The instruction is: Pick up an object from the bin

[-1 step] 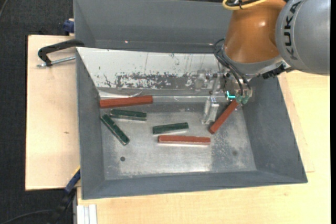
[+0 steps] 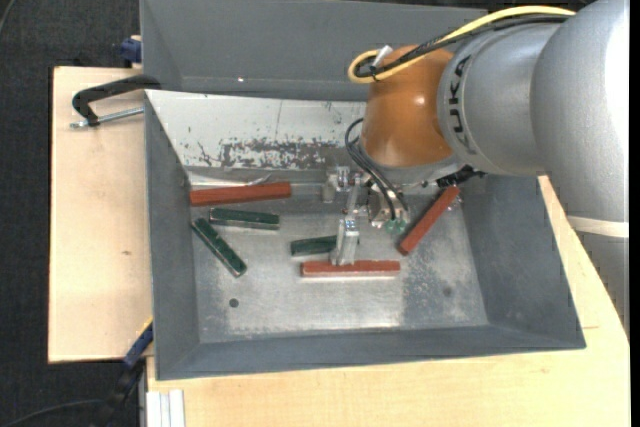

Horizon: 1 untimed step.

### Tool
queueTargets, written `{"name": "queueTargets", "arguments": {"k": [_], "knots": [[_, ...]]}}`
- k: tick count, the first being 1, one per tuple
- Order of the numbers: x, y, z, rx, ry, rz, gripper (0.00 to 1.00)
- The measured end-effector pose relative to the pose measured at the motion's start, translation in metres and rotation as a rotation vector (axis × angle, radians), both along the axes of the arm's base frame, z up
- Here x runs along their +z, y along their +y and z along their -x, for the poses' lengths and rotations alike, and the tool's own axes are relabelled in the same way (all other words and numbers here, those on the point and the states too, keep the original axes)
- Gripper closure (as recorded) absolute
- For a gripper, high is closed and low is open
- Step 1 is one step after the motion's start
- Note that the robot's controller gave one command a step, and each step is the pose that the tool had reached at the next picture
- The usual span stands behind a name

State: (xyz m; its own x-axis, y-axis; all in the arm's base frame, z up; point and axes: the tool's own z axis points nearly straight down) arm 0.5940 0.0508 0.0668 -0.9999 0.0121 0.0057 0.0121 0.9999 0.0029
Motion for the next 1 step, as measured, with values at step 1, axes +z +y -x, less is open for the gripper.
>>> {"name": "queueTargets", "arguments": {"k": [1], "knots": [[0.0033,0.0255,0.0745,-0.003,0.001,0.001,0.0]]}}
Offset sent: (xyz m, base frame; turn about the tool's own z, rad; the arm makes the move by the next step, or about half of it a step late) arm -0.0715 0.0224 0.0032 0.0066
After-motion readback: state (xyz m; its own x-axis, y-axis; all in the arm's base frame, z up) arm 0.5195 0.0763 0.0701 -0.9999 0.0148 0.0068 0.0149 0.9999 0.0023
